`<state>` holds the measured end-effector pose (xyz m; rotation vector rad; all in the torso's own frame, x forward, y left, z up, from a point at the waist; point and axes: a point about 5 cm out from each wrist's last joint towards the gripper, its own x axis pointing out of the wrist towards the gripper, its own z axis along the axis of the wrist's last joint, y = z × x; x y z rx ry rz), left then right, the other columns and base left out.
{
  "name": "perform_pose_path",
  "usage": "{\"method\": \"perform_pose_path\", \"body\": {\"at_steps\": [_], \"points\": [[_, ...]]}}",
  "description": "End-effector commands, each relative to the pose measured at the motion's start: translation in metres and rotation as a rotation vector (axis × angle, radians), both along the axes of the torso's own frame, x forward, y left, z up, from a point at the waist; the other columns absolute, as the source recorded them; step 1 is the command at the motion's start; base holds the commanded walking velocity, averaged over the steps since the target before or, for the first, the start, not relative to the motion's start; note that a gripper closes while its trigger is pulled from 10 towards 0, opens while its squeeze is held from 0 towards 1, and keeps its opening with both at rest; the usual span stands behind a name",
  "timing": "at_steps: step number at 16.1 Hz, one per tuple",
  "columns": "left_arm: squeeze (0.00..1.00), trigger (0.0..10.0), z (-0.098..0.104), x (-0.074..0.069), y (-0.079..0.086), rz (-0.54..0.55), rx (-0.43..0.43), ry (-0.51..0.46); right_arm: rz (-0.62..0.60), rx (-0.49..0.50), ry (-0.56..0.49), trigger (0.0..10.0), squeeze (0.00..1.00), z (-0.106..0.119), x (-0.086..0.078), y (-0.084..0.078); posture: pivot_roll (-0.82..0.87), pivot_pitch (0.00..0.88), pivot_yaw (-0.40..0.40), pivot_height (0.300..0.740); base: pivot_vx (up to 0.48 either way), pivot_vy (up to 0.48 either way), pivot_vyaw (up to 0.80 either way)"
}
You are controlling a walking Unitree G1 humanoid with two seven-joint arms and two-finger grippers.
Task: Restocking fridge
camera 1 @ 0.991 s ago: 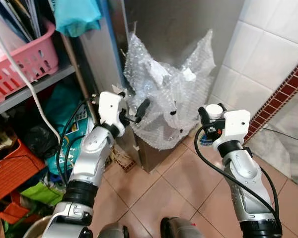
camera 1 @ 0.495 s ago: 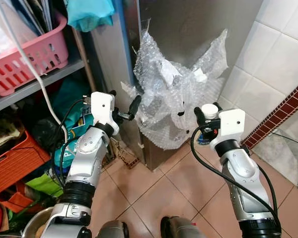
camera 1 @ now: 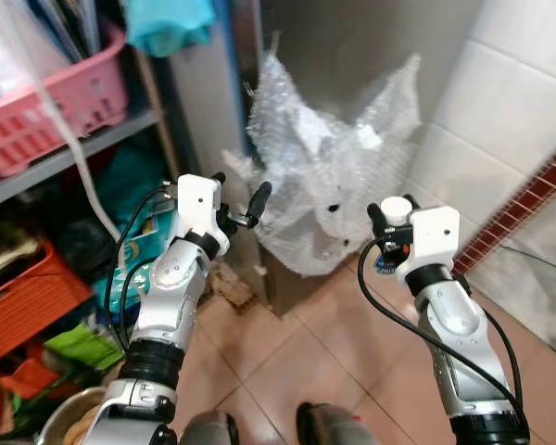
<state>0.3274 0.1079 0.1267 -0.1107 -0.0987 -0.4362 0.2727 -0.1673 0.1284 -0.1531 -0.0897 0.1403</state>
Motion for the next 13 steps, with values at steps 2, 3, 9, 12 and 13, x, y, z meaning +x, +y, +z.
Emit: {"method": "perform_pose_path", "body": {"at_steps": [2, 3, 9, 12, 13], "points": [[0.0, 10.0, 0.0, 0.002, 0.002, 0.011, 0.015, -0.003, 0.006, -0.004, -0.049, 10.0, 0.0, 0.01, -0.001, 0.001, -0.03, 0.113, 0.026, 0.74, 0.0, 0.0, -0.8], [0.0, 10.0, 0.001, 0.002, 0.004, 0.018, 0.015, -0.008, 0.006, -0.004, -0.048, 10.0, 0.0, 0.009, -0.001, 0.001, -0.03, 0.114, 0.026, 0.74, 0.0, 0.0, -0.8], [0.0, 10.0, 0.007, 0.017, 0.017, 0.061, 0.055, -0.02, -0.008, 0.027, -0.036, 10.0, 0.0, 0.009, -0.003, 0.002, -0.04, 0.116, 0.024, 0.74, 0.0, 0.0, -0.64], [0.0, 10.0, 0.009, 0.028, 0.016, 0.041, 0.095, -0.014, -0.007, 0.024, -0.037, 10.0, 0.0, 0.009, -0.003, 0.002, -0.04, 0.115, 0.024, 0.74, 0.0, 0.0, -0.14], [0.0, 10.0, 0.009, 0.03, 0.011, 0.021, 0.099, -0.006, -0.009, 0.021, -0.038, 10.0, 0.0, 0.009, -0.003, 0.002, -0.04, 0.113, 0.023, 0.74, 0.0, 0.0, 0.0]]}}
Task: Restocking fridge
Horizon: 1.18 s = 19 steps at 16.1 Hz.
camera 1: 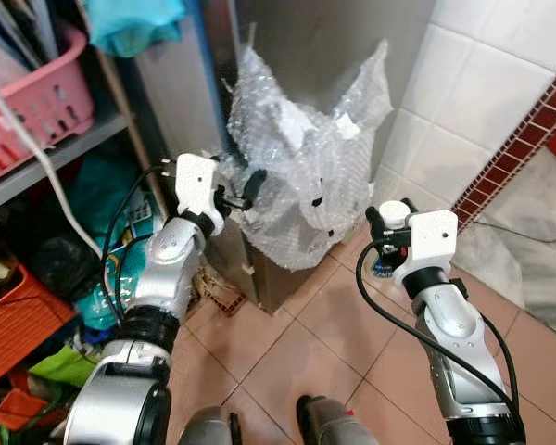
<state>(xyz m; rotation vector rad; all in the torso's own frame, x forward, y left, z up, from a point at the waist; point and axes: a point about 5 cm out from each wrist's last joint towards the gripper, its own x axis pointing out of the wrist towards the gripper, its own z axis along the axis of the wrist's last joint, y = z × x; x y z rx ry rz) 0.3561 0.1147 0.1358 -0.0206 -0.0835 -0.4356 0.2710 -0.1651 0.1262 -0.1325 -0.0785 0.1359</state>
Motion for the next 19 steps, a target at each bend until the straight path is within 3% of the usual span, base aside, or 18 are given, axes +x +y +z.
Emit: {"method": "perform_pose_path", "body": {"at_steps": [1, 7, 10, 13, 16, 19], "points": [[0.0, 10.0, -0.002, 0.001, 0.0, -0.008, 0.009, 0.011, -0.006, -0.001, -0.051, 10.0, 0.0, 0.011, -0.001, -0.001, -0.04, 0.113, 0.023, 0.74, 0.0, 0.0, 0.0], [0.0, 10.0, -0.024, -0.008, -0.036, -0.193, -0.004, 0.093, -0.038, -0.031, -0.04, 10.0, 0.0, 0.008, -0.006, -0.006, -0.05, 0.103, 0.023, 0.74, 0.0, 0.0, 0.0], [0.0, 10.0, -0.023, -0.007, -0.041, -0.176, 0.011, 0.076, -0.039, -0.026, -0.044, 10.0, 0.0, 0.009, -0.006, -0.004, -0.05, 0.1, 0.026, 0.74, 0.0, 0.0, 0.0], [0.0, 10.0, -0.019, -0.006, -0.028, -0.088, 0.004, 0.033, -0.044, -0.024, -0.047, 10.0, 0.0, 0.01, -0.006, -0.006, -0.05, 0.095, 0.029, 0.74, 0.0, 0.0, 0.0], [0.0, 10.0, -0.03, -0.016, 0.005, 0.034, 0.02, 0.038, -0.05, -0.025, -0.05, 10.0, 0.0, 0.01, -0.005, -0.007, -0.05, 0.09, 0.028, 0.74, 0.0, 0.0, 0.0], [0.0, 10.0, -0.037, -0.038, 0.044, 0.127, 0.026, 0.047, -0.045, 0.006, -0.05, 10.0, 0.0, 0.009, -0.006, -0.007, -0.03, 0.086, 0.026, 0.74, 0.0, 0.0, 0.0]]}}
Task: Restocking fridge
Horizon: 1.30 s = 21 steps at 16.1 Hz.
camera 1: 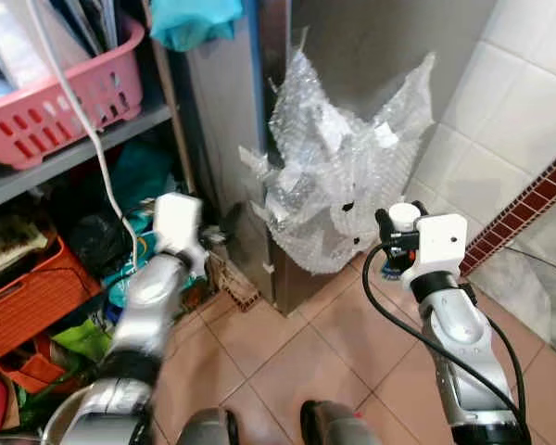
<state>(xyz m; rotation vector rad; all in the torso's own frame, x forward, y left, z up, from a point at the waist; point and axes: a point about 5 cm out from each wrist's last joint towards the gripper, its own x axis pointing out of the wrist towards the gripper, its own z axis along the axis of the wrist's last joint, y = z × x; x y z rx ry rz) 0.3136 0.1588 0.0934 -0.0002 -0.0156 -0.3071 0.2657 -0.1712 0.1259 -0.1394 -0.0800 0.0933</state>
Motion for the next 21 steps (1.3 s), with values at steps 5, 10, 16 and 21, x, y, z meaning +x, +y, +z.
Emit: {"method": "perform_pose_path", "body": {"at_steps": [5, 10, 16, 21], "points": [[0.0, 10.0, 0.007, -0.03, 0.023, 0.115, -0.066, 0.014, 0.007, 0.022, -0.017, 10.0, 0.0, 0.004, 0.003, 0.003, 0.0, 0.085, 0.013, 0.74, 0.0, 0.0, -0.48], [0.0, 10.0, 0.018, -0.037, 0.007, 0.039, -0.118, 0.007, 0.016, 0.01, -0.03, 10.0, 0.0, 0.007, 0.007, 0.002, -0.01, 0.084, 0.017, 0.74, 0.18, 0.0, -0.8], [0.0, 10.0, 0.013, -0.052, 0.0, 0.062, -0.086, 0.041, 0.014, 0.005, -0.02, 10.0, 0.0, 0.002, 0.003, 0.001, -0.01, 0.087, 0.016, 0.74, 0.05, 0.0, -0.31], [0.0, 10.0, 0.008, -0.065, 0.003, 0.089, -0.081, 0.067, 0.025, 0.009, -0.026, 10.0, 0.0, 0.003, 0.009, 0.003, 0.01, 0.086, 0.01, 0.74, 0.0, 0.0, 0.0]]}}
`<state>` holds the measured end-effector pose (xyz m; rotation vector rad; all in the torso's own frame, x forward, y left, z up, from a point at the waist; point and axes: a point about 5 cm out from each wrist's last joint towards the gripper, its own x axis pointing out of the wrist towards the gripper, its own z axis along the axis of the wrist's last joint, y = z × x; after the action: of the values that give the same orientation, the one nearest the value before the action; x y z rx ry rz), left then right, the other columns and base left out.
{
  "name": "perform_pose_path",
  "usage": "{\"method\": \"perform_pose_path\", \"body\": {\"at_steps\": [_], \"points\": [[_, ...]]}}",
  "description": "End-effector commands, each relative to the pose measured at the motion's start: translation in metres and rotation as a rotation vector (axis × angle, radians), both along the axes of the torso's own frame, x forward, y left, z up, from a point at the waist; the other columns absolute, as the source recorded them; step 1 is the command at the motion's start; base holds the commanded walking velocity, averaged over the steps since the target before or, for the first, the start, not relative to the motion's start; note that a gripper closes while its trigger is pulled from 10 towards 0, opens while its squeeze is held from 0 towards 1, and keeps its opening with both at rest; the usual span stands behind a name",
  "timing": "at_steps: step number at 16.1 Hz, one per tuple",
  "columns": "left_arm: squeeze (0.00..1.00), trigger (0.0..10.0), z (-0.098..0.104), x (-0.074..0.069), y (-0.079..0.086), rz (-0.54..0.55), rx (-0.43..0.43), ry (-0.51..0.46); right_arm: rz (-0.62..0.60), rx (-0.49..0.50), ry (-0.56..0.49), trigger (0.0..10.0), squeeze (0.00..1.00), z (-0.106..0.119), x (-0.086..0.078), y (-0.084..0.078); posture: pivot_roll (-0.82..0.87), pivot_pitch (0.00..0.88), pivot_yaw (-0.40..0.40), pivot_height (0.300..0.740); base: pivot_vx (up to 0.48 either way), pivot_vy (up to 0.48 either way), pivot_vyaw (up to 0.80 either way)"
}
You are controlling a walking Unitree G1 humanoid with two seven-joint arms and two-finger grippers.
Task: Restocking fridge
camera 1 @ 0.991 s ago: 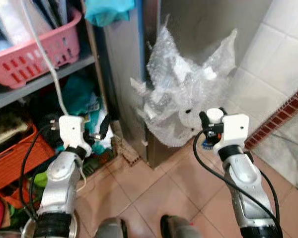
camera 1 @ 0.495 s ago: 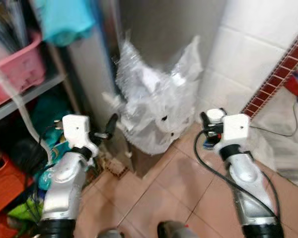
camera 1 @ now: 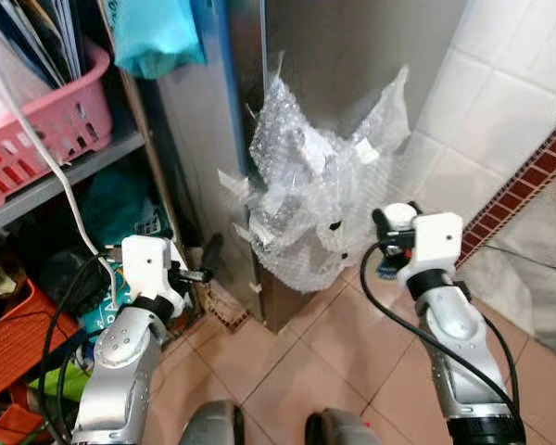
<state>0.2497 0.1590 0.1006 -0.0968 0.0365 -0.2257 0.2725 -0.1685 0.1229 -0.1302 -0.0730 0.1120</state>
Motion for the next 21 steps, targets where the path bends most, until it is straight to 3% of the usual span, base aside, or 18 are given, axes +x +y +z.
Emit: {"method": "perform_pose_path", "body": {"at_steps": [1, 6, 8, 12, 13, 18, 21], "points": [[0.0, 10.0, 0.002, 0.0, 0.003, 0.018, 0.004, 0.0, 0.008, 0.002, -0.035, 10.0, 0.0, 0.007, 0.002, 0.001, 0.01, 0.085, 0.009, 0.74, 0.0, 0.0, 0.0], [0.0, 10.0, 0.016, 0.021, 0.012, 0.032, -0.01, -0.05, 0.005, -0.003, -0.037, 10.0, 0.0, 0.007, 0.003, 0.0, 0.01, 0.085, 0.011, 0.74, 0.0, 0.0, 0.0], [0.0, 10.0, 0.028, 0.044, 0.001, -0.089, -0.019, -0.076, 0.002, -0.007, -0.035, 10.0, 0.0, 0.006, 0.002, -0.001, 0.0, 0.082, 0.011, 0.74, 0.0, 0.0, 0.0], [0.0, 10.0, 0.036, 0.068, -0.019, -0.199, -0.03, -0.089, 0.0, -0.007, -0.031, 10.0, 0.0, 0.005, 0.0, -0.001, -0.02, 0.079, 0.021, 0.74, 0.0, 0.0, 0.0], [0.0, 10.0, 0.04, 0.077, -0.033, -0.244, -0.053, -0.092, -0.006, -0.002, -0.026, 10.0, 0.0, 0.005, -0.001, -0.002, -0.03, 0.078, 0.022, 0.74, 0.0, 0.0, -0.8], [0.0, 10.0, 0.035, 0.082, -0.048, -0.29, -0.069, -0.09, -0.003, -0.014, -0.03, 10.0, 0.0, 0.005, -0.002, -0.003, -0.04, 0.08, 0.018, 0.74, 0.0, 0.0, -0.74], [0.0, 10.0, 0.031, 0.085, -0.052, -0.298, -0.084, -0.084, 0.004, -0.018, -0.034, 10.0, 0.0, 0.006, -0.002, -0.002, -0.04, 0.084, 0.015, 0.74, 0.0, 0.0, 0.0]]}}
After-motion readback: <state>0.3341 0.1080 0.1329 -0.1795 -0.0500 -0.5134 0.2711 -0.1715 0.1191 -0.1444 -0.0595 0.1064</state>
